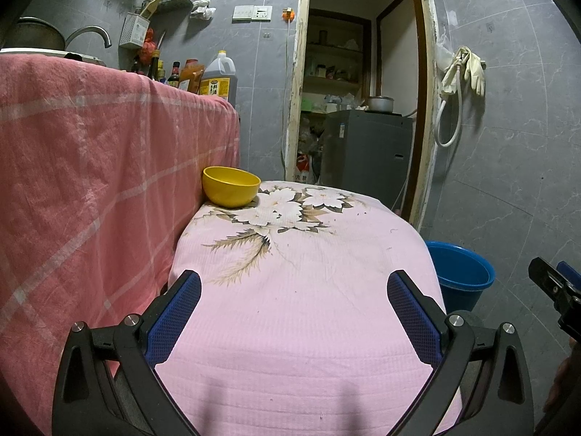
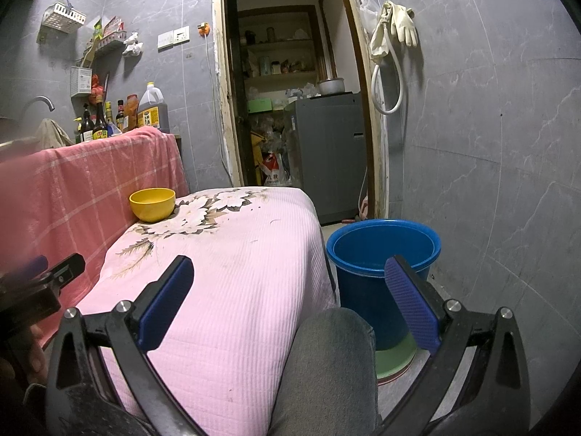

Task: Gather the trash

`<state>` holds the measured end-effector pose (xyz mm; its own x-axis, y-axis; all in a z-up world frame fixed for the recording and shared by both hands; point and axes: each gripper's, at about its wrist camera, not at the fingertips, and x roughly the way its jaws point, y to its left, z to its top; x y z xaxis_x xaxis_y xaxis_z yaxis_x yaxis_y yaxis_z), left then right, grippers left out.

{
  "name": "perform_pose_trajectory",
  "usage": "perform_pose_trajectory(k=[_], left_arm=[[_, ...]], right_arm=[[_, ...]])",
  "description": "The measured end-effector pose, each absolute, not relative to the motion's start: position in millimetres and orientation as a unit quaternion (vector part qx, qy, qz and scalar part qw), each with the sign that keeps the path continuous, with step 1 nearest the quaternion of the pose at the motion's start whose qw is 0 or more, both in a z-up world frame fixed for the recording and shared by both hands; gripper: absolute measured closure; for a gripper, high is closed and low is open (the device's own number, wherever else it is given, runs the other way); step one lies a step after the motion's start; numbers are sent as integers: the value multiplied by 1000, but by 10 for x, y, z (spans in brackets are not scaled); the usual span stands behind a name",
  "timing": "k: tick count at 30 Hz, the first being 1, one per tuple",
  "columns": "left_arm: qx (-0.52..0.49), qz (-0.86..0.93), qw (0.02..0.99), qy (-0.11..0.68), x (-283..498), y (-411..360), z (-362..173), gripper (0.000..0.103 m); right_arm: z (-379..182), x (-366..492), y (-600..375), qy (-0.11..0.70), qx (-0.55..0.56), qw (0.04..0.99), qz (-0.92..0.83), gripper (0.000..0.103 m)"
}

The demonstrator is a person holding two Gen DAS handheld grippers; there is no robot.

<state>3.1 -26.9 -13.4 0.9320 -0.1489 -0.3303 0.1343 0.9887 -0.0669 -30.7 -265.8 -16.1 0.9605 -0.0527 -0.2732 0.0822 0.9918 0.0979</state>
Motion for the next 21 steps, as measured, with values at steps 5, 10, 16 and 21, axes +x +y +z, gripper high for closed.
perform_pose_trajectory(k=[5,10,16,21], left_arm=[[-22,-72,983,170,27,-267,-136,2],[-22,-72,982,171,28,-272,-144,2],[-22,-71,982,171,26,-274,-141,2],[-22,-72,982,171,29,-277,-135,2]], right_arm=[[-156,-305,-2661,137,55,989,-34,0],[-166,-309,-2653,137,55,988,-34,0],[-177,-310,-2649,138,56,988,-34,0],[-174,-308,-2650,139,56,988,-34,0]])
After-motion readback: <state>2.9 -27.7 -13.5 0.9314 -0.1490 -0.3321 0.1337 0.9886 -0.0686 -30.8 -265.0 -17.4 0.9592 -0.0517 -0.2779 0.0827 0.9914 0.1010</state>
